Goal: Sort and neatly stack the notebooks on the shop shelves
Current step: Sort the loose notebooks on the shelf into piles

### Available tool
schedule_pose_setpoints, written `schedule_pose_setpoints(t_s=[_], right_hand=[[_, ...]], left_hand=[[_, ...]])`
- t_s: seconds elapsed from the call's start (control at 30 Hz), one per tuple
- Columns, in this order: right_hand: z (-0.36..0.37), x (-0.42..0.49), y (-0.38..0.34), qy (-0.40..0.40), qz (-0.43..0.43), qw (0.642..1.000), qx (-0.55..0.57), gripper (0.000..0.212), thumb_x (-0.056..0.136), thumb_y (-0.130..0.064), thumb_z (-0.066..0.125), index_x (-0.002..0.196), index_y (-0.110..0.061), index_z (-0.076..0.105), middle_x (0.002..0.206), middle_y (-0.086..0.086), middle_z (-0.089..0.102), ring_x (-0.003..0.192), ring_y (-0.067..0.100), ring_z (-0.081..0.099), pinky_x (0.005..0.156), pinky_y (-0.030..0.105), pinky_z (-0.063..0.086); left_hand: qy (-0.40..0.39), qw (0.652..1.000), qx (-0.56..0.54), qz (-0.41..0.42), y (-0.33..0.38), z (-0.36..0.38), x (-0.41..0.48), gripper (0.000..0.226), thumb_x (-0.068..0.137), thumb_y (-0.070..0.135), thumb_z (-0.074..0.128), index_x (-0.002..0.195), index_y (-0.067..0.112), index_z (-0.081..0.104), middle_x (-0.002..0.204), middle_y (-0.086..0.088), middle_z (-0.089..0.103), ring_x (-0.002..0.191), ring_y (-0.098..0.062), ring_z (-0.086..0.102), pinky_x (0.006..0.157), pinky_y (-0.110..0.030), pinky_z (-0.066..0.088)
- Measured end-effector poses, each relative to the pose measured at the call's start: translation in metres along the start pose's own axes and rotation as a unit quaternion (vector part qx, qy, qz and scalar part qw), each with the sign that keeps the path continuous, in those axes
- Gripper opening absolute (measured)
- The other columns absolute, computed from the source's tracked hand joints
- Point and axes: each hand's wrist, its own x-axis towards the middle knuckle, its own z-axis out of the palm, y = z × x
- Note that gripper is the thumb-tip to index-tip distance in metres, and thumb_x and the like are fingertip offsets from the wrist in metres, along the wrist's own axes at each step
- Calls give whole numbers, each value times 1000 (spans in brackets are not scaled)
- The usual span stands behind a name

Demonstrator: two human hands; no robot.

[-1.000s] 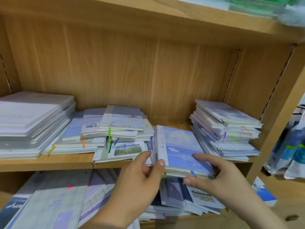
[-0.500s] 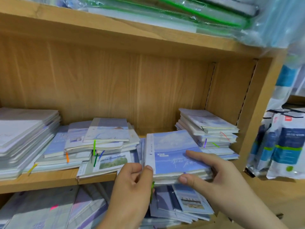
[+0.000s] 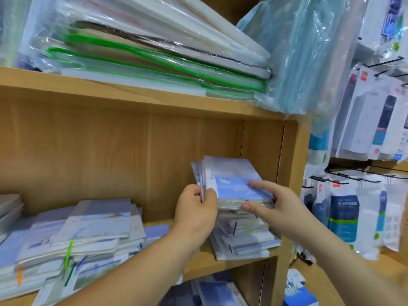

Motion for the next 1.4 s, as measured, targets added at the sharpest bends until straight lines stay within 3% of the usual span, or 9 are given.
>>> schedule_pose_setpoints(t_s=[0.2, 0.27, 0.43, 0.6, 0.73, 1.0, 1.17, 1.3, 1.4], right_hand=[[19, 7, 17, 63, -76, 965, -244, 58, 95, -59, 59, 145, -31, 54, 150, -3, 50, 141, 17, 43, 109, 33, 40], [37, 2, 12, 28, -131, 957, -258, 59, 97, -62, 52, 148, -33, 51, 148, -8, 52, 140, 11, 43, 109, 29, 39], [55, 0, -5, 79, -86, 924, -365, 51, 99, -56, 48, 136, -22, 60, 143, 7, 54, 139, 28, 44, 113, 46, 36], [118, -32, -42, 62, -196, 969, -137, 38, 94, -53, 57, 115, -25, 73, 106, -7, 62, 103, 18, 61, 80, 40, 54], [169, -46, -44, -197, -201, 956, -85, 65, 89, -72, 53, 138, -30, 62, 142, -20, 52, 138, 2, 44, 114, 31, 40], [184, -54, -15, -113, -267, 942, -168, 18, 101, -32, 56, 114, -20, 64, 116, -9, 65, 109, 20, 63, 82, 35, 53], [168, -63, -3, -36, -299, 933, -199, 16, 93, -29, 70, 103, -17, 75, 112, -4, 76, 102, 19, 73, 66, 29, 60], [174, -74, -3, 51, -361, 888, -280, 22, 98, -25, 64, 92, -11, 80, 99, 5, 79, 88, 22, 78, 62, 32, 62], [173, -84, 2, 94, -358, 884, -286, 30, 93, -28, 56, 89, -11, 81, 96, 5, 80, 84, 21, 78, 64, 32, 63]], left_hand=[[-109, 973, 205, -15, -18, 22, 27, 48, 103, 51, 49, 93, 6, 63, 117, -28, 63, 115, -46, 57, 101, -49, 47], [-177, 973, 140, -38, -16, 7, 19, 41, 104, 45, 51, 127, 14, 64, 139, -9, 58, 128, -27, 55, 106, -34, 43], [-161, 961, 208, 79, -50, -79, -47, 15, 97, 33, 65, 109, 34, 71, 103, 22, 68, 89, 10, 62, 75, -4, 45], [-112, 787, 548, 260, -78, -172, -94, 22, 84, 44, 67, 91, 26, 75, 110, 13, 71, 96, -16, 64, 78, -33, 57], [-159, 709, 621, 295, -83, -186, -94, 26, 73, 28, 80, 98, 21, 74, 115, 7, 70, 88, -24, 63, 66, -41, 55], [-158, 688, 632, 319, -79, -144, -73, 23, 63, 20, 76, 83, 29, 70, 91, 15, 66, 91, -17, 62, 69, -30, 47], [-143, 698, 634, 300, -83, -139, -74, 27, 84, 58, 66, 85, 32, 73, 79, 12, 66, 76, -18, 61, 64, -32, 49], [-183, 752, 589, 233, -96, -171, -75, 56, 90, 64, 54, 130, 27, 67, 127, 4, 69, 119, -23, 61, 89, -39, 57], [-202, 818, 510, 171, -102, -214, -63, 58, 99, 56, 53, 152, 34, 45, 159, 16, 40, 148, -7, 35, 120, -22, 29]])
